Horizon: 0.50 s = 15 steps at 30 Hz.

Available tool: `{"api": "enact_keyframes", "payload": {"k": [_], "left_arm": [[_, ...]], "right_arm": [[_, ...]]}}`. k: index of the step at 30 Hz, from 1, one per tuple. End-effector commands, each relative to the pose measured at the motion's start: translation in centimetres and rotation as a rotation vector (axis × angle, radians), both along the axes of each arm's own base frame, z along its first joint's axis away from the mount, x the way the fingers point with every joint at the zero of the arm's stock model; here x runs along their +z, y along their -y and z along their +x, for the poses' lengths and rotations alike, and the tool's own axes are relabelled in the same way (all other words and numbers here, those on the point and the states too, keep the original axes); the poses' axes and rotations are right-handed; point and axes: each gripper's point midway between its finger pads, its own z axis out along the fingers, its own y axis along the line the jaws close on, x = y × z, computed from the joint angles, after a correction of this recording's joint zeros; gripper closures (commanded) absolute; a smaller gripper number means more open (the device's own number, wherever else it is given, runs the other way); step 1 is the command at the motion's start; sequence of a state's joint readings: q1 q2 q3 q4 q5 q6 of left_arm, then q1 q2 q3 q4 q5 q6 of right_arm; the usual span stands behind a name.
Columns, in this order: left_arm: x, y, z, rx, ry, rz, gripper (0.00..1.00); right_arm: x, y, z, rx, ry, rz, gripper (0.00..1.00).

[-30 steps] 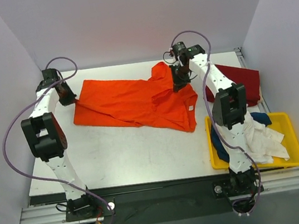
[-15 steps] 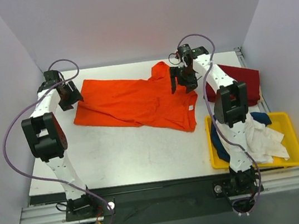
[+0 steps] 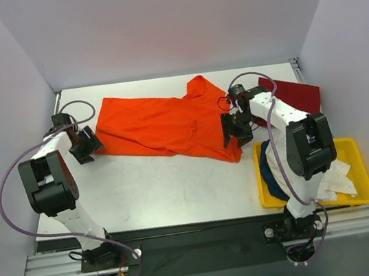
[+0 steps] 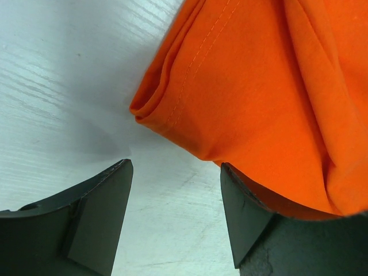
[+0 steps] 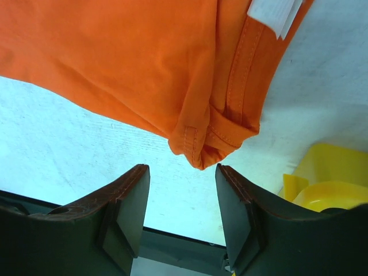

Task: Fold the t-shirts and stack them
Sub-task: Fold the flattened tshirt in 1/3 of the way

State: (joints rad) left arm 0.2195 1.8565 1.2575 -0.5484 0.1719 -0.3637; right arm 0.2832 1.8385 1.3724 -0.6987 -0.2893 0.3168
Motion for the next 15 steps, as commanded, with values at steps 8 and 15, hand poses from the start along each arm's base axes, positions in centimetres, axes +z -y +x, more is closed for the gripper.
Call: {"api": "enact_keyframes", "payload": {"k": [8,15], "left_arm": [[0.2,-0.8,2.3,0.023,0.079,-0.01,0.36],[-0.6,-0.9,2.8,0.032,0.079,-0.019,0.5]], "right_arm": [[-0.9,0.5,-2.2,-0.02,-0.018,-0.011,0.53],[-1.9,0.8,-3.2,-0.018,-0.044,-0.02,0.57]]}}
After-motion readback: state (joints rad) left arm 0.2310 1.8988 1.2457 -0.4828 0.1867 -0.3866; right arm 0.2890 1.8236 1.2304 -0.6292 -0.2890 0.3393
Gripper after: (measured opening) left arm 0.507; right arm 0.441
